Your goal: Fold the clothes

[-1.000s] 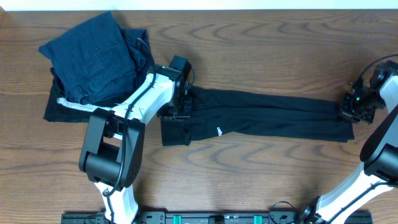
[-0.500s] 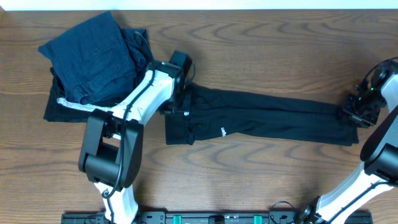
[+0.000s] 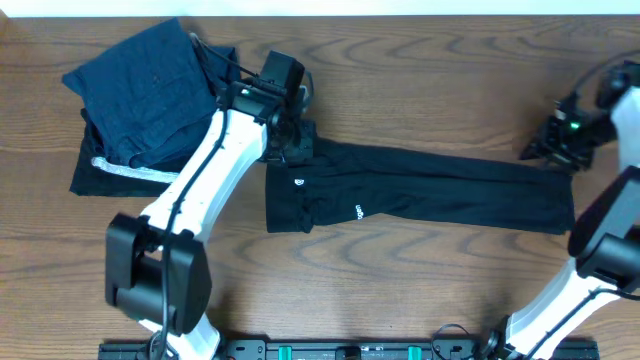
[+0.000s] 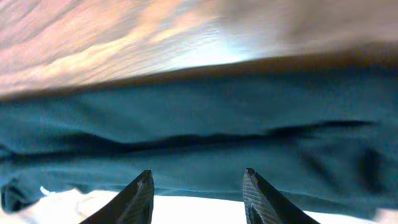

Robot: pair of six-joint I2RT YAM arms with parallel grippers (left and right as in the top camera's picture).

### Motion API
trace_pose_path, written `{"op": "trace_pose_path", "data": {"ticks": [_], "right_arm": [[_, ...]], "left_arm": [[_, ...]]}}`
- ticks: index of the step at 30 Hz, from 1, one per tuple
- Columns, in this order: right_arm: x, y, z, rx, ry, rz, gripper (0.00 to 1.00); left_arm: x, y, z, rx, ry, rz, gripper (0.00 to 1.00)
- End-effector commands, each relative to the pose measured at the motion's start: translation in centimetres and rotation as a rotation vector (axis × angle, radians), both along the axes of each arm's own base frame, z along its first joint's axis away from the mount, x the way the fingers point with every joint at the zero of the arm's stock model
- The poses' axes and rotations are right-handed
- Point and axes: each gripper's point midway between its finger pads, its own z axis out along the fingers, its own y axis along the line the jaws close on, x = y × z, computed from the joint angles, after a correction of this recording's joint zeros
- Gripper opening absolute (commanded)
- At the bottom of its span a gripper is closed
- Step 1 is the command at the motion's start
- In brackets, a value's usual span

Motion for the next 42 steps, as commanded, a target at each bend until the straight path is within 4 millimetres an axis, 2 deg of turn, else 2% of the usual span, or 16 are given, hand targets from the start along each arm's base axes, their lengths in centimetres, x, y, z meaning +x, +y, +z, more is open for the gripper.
{"op": "trace_pose_path", "data": {"ticks": [1,2,6,8,10,14,18,21,27,33,38,42], "right_arm": [[0.2,4.3,-0.4,0.039,0.008,0.105,0.41],[0.1,5.2,-0.5,0.04,0.013,0.128,0.36],[-0.8,8.7,-1.3,0.05,0.052,0.219,0.07],[-1.0,10.1,-1.9,0.05,0.055,0.257,0.02],[-1.3,11.5,-2.8,0.052,0.059,0.285,0.01],[-3.3,14.1,-5.0,0.056,0.102,0.352,0.01],[-4.9,16.0,-6.6,0.054,0.13,0.402,0.01],[-5.2,16.9,-8.0,0.041,0.104,0.437,0.01],[-3.5,17.0,-10.2,-0.015,-0.004,0.46,0.01],[-0.6,16.7,-10.6,-0.063,-0.126,0.459,0.01],[0.2,15.1,-10.9,-0.152,-0.141,0.452,0.02],[0.6,14.2,-10.9,-0.17,-0.148,0.438,0.03]], "left_arm": [[-1.5,-1.0,-2.6,-0.012,0.115,-0.011,0.16],[-1.7,-1.0,-3.0,-0.005,0.132,-0.012,0.16],[-2.4,-0.7,-5.3,0.027,0.21,-0.01,0.16],[-2.5,-0.6,-6.1,0.035,0.23,-0.01,0.16],[-2.6,-0.6,-6.9,0.041,0.246,-0.009,0.16],[-3.0,-0.4,-8.4,0.059,0.29,-0.008,0.16],[-3.3,-0.3,-9.5,0.072,0.322,-0.007,0.16],[-3.1,-0.4,-10.4,0.073,0.324,-0.007,0.16],[-1.1,-0.6,-11.1,0.074,0.244,-0.005,0.16],[2.4,-0.5,-11.2,0.105,0.088,-0.003,0.16],[4.0,2.4,-11.3,0.235,0.022,0.041,0.17],[5.2,3.5,-11.2,0.234,-0.009,0.067,0.17]]}}
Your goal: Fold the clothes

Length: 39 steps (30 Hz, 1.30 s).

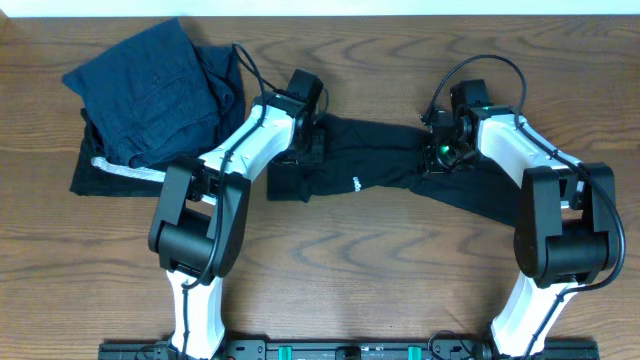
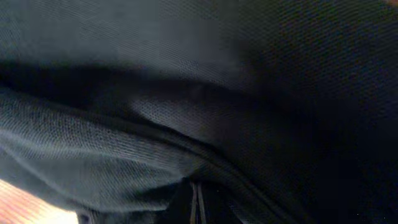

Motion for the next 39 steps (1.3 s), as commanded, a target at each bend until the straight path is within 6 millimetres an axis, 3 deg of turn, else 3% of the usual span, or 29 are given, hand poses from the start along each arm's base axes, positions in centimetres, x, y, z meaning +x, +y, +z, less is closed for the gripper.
{"op": "trace_pose_path", "data": {"ticks": [1,4,9,15,20,25,33,39], "right_arm": [[-0.3,-3.6,-3.0,-0.179,0.024,-0.037,0.03],[0.2,-3.1,-2.8,-0.143,0.003,-0.038,0.11],[0.1,-1.5,-1.5,-0.053,0.002,0.061,0.21],[1.0,1.7,5.3,0.139,-0.049,0.204,0.31],[3.5,2.1,8.0,0.142,-0.151,0.214,0.39],[5.1,2.9,7.6,0.141,-0.231,0.244,0.44],[5.9,5.6,5.3,0.179,-0.269,0.303,0.44],[5.1,7.8,3.3,0.247,-0.224,0.339,0.43]], "left_arm": [[1.6,3.3,-1.2,0.09,-0.035,0.055,0.17],[3.0,3.2,-0.9,0.071,-0.086,0.066,0.17],[3.5,3.0,-0.7,0.066,-0.111,0.05,0.17],[3.7,3.0,0.8,0.063,-0.138,0.023,0.17],[4.3,2.8,4.4,0.036,-0.214,0.028,0.17],[4.4,2.8,6.5,0.022,-0.254,0.032,0.17],[2.9,3.8,5.9,0.042,-0.18,0.061,0.17],[2.1,5.5,5.5,0.062,-0.131,0.091,0.17]]}}
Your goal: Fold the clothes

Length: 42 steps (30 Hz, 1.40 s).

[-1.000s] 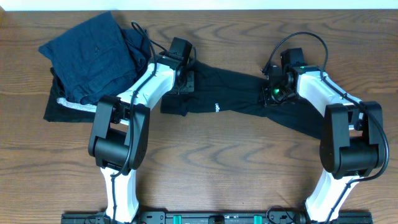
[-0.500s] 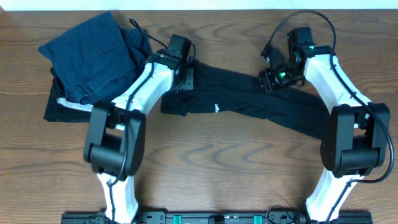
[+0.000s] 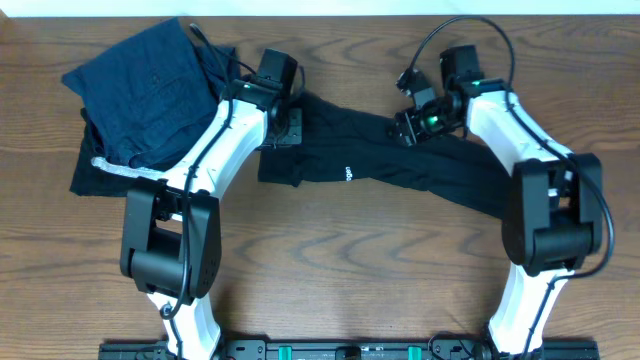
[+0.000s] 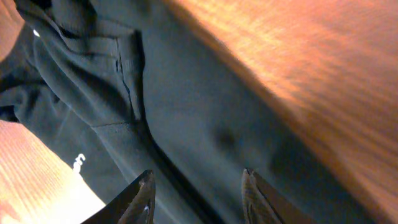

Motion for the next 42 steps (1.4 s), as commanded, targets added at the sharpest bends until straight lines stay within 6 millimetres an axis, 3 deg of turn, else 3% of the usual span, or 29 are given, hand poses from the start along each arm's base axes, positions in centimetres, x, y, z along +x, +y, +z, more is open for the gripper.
{"op": "trace_pose_path", "data": {"ticks": [1,5,11,23,26,32,42], "right_arm": [[-1.3,1.9,-1.7,0.061,0.053,0.056,0.44],[-2.0,2.7,-2.2,0.096,0.106,0.049,0.43],[-3.8,4.5,-0.8,0.226,0.181,0.086,0.4],[-6.9,4.4,-1.0,0.216,0.365,0.042,0.36],[-7.6,4.7,-1.1,0.206,0.389,0.05,0.38],[-8.2,4.9,-2.1,0.117,0.381,0.067,0.52],[-9.1,6.5,-3.2,0.005,0.342,0.131,0.57]], "left_arm": [[-0.1,1.5,-0.2,0.018,0.016,0.032,0.21],[-0.4,2.6,-0.3,0.024,0.038,0.055,0.24],[-0.7,3.6,-0.5,0.031,0.062,0.076,0.24],[-0.8,3.8,-0.5,0.031,0.066,0.079,0.24],[-0.7,3.8,-0.5,0.031,0.065,0.08,0.24],[-0.7,3.8,-0.5,0.031,0.065,0.08,0.24],[-0.6,3.7,-0.5,0.03,0.061,0.079,0.24]]}}
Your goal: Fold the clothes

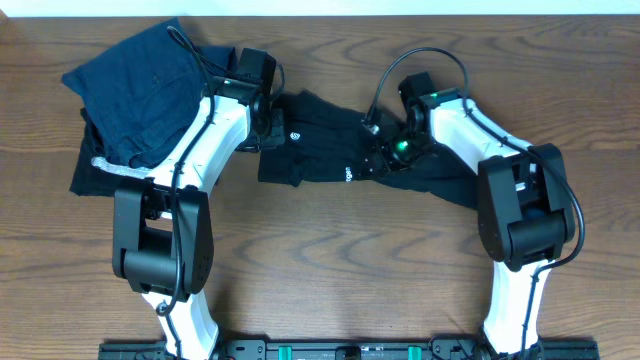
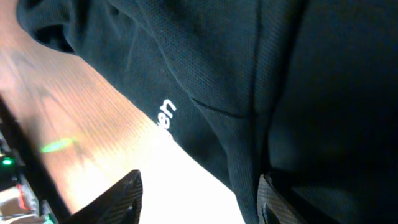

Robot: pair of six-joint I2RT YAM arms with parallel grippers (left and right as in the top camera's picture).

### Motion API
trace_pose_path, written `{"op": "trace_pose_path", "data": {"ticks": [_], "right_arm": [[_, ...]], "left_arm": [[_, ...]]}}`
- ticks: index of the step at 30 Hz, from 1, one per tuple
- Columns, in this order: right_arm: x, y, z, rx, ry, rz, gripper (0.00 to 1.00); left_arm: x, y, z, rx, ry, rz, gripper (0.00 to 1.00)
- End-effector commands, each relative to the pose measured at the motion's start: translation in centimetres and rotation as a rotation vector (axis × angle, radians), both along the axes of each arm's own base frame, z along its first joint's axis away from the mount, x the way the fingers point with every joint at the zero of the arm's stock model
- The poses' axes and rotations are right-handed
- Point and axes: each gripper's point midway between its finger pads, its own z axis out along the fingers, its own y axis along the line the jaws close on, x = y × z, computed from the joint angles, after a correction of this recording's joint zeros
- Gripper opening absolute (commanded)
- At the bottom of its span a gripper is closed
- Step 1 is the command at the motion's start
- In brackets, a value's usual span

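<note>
Black pants [image 1: 330, 150] with a small white logo [image 2: 165, 116] lie bunched and partly folded at the middle of the table. My left gripper [image 1: 268, 125] sits at their left, waistband end; its fingers are hidden under the wrist. At the pants' lower edge near the middle, my right gripper [image 1: 385, 155] [image 2: 199, 202] is open. One of its fingertips [image 2: 273, 199] rests against the black cloth, the other is over bare wood.
A pile of dark blue clothes [image 1: 150, 90] over a black garment with a white stripe [image 1: 120, 172] fills the back left corner. Wooden table [image 1: 330, 270] stretches in front of the pants. Cables loop over both arms.
My right gripper went from the pants' far edge down-left to their near edge, still open. The left gripper shifted a little left. The leg end at the right lies closer in.
The pants first lay stretched across the table, left gripper at the waistband, right gripper open at the leg ends. Then the right gripper was at the middle, buried in cloth, with the legs drawn over. Later it stood open at the far edge, now at the near edge.
</note>
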Motion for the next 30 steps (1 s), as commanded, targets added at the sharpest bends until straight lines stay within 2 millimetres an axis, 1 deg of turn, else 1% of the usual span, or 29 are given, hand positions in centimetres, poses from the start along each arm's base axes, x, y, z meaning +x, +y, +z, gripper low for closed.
{"op": "trace_pose_path", "data": {"ticks": [1,4,7,10,11,13,15,16,18,20,21,23,26,27,28,30], "right_arm": [[-0.7,0.7,-0.6,-0.03,-0.004,0.032,0.57],[0.1,0.6,0.2,-0.02,-0.023,0.023,0.61],[1.4,0.0,2.4,-0.008,-0.05,-0.002,0.63],[2.3,-1.0,5.0,-0.002,-0.077,-0.024,0.64],[2.4,-1.5,5.9,-0.002,-0.086,-0.032,0.65],[2.6,-2.8,6.9,-0.026,-0.094,-0.058,0.67],[2.5,-4.6,7.1,-0.085,-0.078,-0.1,0.67],[2.4,-5.6,6.9,-0.122,-0.064,-0.123,0.67],[1.9,-7.6,6.3,-0.201,-0.023,-0.164,0.61],[1.2,-8.9,5.9,-0.245,0.013,-0.176,0.52],[0.8,-9.4,5.8,-0.264,0.032,-0.185,0.44],[0.1,-11.1,5.6,-0.33,0.082,-0.234,0.32],[-0.8,-14.8,4.9,-0.509,0.137,-0.327,0.12],[-1.1,-16.2,4.6,-0.585,0.154,-0.375,0.07],[-1.5,-17.4,4.3,-0.647,0.168,-0.421,0.03],[-1.9,-19.1,3.6,-0.723,0.18,-0.478,0.01]], "left_arm": [[0.0,0.4,-0.1,0.012,0.001,0.007,0.24],[0.0,0.4,-0.1,0.012,0.0,0.007,0.24],[0.2,0.4,0.0,0.011,-0.005,0.007,0.24],[0.3,0.4,0.0,0.009,-0.01,0.007,0.24],[0.3,0.3,0.0,0.007,-0.012,0.006,0.24],[0.2,-0.1,0.0,-0.016,-0.008,0.0,0.24],[0.1,-1.0,0.1,-0.064,0.0,-0.012,0.24],[0.0,-1.7,0.2,-0.106,0.007,-0.023,0.24],[-0.2,-3.4,0.5,-0.198,0.016,-0.05,0.24],[0.0,-4.6,0.8,-0.246,0.007,-0.071,0.24],[0.1,-5.1,0.9,-0.265,-0.001,-0.078,0.24],[0.3,-5.9,1.1,-0.281,-0.012,-0.064,0.24],[0.5,-7.5,1.3,-0.292,-0.036,-0.088,0.24],[0.5,-8.1,1.4,-0.295,-0.044,-0.101,0.24],[0.5,-8.7,1.5,-0.298,-0.052,-0.115,0.24],[0.4,-9.7,1.7,-0.302,-0.064,-0.14,0.24]]}}
